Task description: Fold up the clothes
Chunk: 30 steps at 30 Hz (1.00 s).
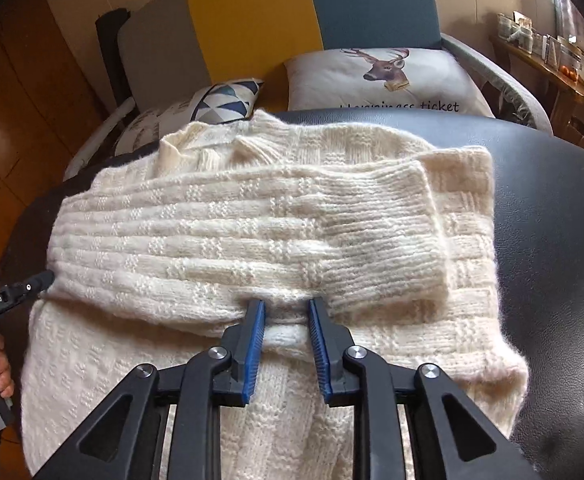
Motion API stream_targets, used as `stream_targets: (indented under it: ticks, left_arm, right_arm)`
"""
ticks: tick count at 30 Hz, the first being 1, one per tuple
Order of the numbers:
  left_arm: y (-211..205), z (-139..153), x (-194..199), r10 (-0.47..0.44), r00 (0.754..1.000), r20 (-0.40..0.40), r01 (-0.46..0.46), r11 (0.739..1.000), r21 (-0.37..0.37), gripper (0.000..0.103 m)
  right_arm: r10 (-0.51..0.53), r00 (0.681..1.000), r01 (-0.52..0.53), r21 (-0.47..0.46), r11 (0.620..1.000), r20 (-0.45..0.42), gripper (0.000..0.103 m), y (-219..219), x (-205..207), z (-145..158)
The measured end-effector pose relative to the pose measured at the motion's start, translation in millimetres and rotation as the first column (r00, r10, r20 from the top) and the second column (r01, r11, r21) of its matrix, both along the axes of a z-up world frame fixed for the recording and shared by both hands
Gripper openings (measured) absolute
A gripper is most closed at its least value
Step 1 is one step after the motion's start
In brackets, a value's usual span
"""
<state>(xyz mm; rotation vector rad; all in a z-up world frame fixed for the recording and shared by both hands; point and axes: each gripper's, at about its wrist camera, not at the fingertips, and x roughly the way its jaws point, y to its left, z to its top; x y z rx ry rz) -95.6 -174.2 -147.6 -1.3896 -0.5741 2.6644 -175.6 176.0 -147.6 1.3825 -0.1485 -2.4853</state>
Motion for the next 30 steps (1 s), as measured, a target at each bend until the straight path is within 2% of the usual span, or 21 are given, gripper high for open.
stream_targets:
  ticks: [2,4,6,7,8,10,14,17,19,21,23,26,30]
  left_arm:
    - [5.1,0.1,1.1,0.002,1.0,-0.011,-0.003,0.999,-0.04,0.031]
    - [5.5,4.3,4.4,0.02,1.0,-0.011,-0.021,0.999,-0.04,0.031]
    - [0.7,12.2,15.6,0.056,0.998,-0.008,-0.056,0.998,0.007,0.031]
    - [-2.7,16.1,24.4,0.067,0.998,-0.015,-0.067,0.997,0.04,0.035]
    - [-6.4,19.3,35.1,0.076,0.997,-0.02,-0.074,0.994,0.077,0.044]
    - [-14.4,22.5,62.4,0.083,0.996,-0.029,-0.077,0.984,0.16,0.053]
    - [-30.1,19.5,123.7,0.066,0.998,-0.021,-0.058,0.964,0.26,0.053]
    - [-36.6,15.2,163.2,0.028,1.0,-0.007,-0.024,0.955,0.294,0.053]
    - [-36.3,13.4,181.7,0.001,1.0,0.009,-0.004,0.957,0.29,0.054]
    - [-32.6,11.5,197.5,-0.029,0.999,0.018,0.023,0.954,0.299,0.054]
    - [-25.3,10.3,208.6,-0.058,0.998,0.025,0.048,0.953,0.298,0.06]
    - [-14.1,6.3,219.9,-0.102,0.994,0.043,0.086,0.958,0.275,0.069]
    - [-5.9,-3.8,233.6,-0.125,0.99,0.071,0.102,0.958,0.268,0.071]
  right_arm:
    - [-0.008,1.0,0.008,-0.013,1.0,0.006,0.022,2.6,0.8,1.8]
    - [-0.021,1.0,0.022,-0.061,0.998,0.01,0.024,10.4,6.7,9.6]
    - [-0.034,0.999,0.034,-0.141,0.989,0.006,0.024,26.1,20.2,18.4]
    - [-0.041,0.999,0.042,-0.19,0.981,0.011,0.025,37.1,29.3,21.9]
    - [-0.048,0.999,0.052,-0.246,0.968,0.024,0.028,50.4,40.1,24.2]
    - [-0.054,0.997,0.07,-0.337,0.939,0.056,0.032,82.1,65.5,26.1]
    - [-0.055,0.985,0.122,-0.431,0.894,0.166,0.037,150.8,129.8,16.3]
    - [-0.047,0.965,0.166,-0.466,0.869,0.257,0.037,191.4,179.8,2.9]
    - [-0.037,0.952,0.189,-0.49,0.851,0.304,0.037,207.5,207.9,-7.3]
    - [-0.026,0.944,0.204,-0.516,0.832,0.33,0.037,215.3,226.9,-14.5]
    - [0.005,0.937,0.202,-0.553,0.809,0.35,0.037,213.9,238.1,-22.0]
    - [0.074,0.934,0.155,-0.582,0.798,0.35,0.037,197.3,239.0,-28.4]
    - [0.13,0.938,0.091,-0.591,0.801,0.32,0.037,172.0,225.5,-29.0]
